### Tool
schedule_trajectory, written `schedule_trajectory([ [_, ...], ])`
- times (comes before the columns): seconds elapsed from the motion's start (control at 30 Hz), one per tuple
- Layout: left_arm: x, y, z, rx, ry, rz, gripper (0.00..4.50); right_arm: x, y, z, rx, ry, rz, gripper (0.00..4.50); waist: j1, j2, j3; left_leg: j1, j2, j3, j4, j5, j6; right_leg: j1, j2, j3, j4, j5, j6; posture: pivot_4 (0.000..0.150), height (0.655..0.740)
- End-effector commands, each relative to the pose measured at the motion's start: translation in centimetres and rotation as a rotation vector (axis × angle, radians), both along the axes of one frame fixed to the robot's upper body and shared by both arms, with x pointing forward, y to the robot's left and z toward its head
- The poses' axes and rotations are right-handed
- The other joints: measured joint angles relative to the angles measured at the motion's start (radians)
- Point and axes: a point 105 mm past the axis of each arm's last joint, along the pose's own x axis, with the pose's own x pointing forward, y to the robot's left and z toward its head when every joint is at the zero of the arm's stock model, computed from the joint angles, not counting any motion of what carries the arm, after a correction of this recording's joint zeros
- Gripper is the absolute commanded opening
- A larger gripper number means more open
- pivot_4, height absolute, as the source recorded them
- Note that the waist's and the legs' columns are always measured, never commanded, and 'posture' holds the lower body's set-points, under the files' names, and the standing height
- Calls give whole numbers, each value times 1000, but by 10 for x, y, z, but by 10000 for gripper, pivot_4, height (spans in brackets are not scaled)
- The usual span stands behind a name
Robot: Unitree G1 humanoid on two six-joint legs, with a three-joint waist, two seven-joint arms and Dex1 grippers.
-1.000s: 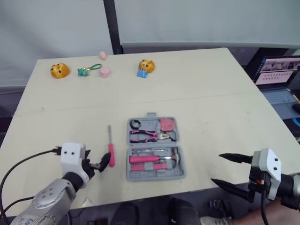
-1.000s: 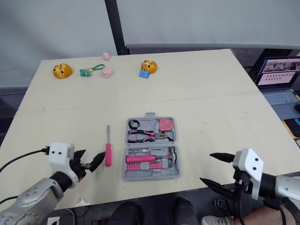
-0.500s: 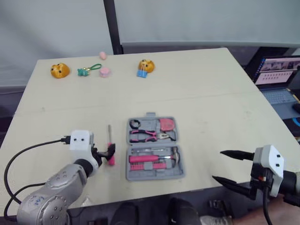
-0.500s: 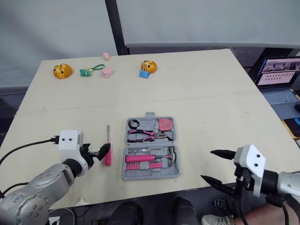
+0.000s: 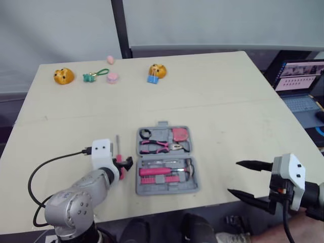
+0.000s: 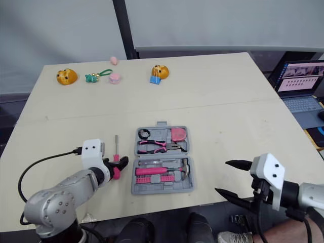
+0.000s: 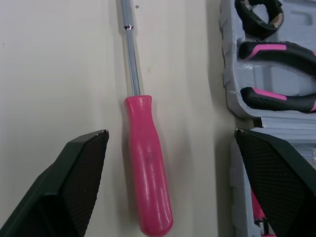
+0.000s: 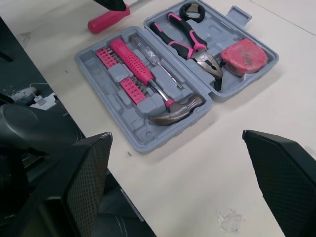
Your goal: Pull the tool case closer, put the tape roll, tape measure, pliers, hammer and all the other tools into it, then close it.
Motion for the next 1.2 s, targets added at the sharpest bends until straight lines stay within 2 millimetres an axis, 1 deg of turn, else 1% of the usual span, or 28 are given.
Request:
schedule_trajectory([
  [0.03, 7, 1, 4, 43, -6, 15, 43903, -1, 1, 12, -11, -45, 0, 45000, 1, 0, 0, 0, 0, 0, 0, 0, 0, 0, 0, 0, 0, 0, 0, 1500, 7400],
  [0.17, 19, 2, 5, 96, 8, 2, 43903, -1, 1, 14, -8, -50, -11, 45000, 1, 0, 0, 0, 0, 0, 0, 0, 0, 0, 0, 0, 0, 0, 0, 1500, 7400],
  [0.33, 26, -3, 2, 117, 33, -36, 43903, 0, 1, 14, -5, -58, -23, 45000, 0, 0, 0, -1, 0, 0, -1, 0, 0, 0, 0, 0, 2, 0, 1, 1500, 7400],
  [0.67, 24, -8, -9, 114, 81, -19, 43903, -2, 1, 13, -7, -63, -41, 45000, 3, -1, 0, -1, 0, 0, 0, 1, 0, 0, 0, 0, 0, 1, 3, 1500, 7400],
  [1.0, 24, -2, -28, 105, 161, 26, 43903, -5, 1, 13, -14, -66, -50, 45000, 3, 0, 0, 0, 0, 0, 0, 1, -1, 0, 0, 0, 0, 2, 3, 1500, 7400],
  [1.2, 23, 2, -36, 114, 165, 33, 43903, -6, 1, 14, -17, -70, -54, 45000, 5, 4, -2, 1, 0, 0, -1, 2, -2, 0, 0, 0, 0, 2, 3, 1500, 7400],
])
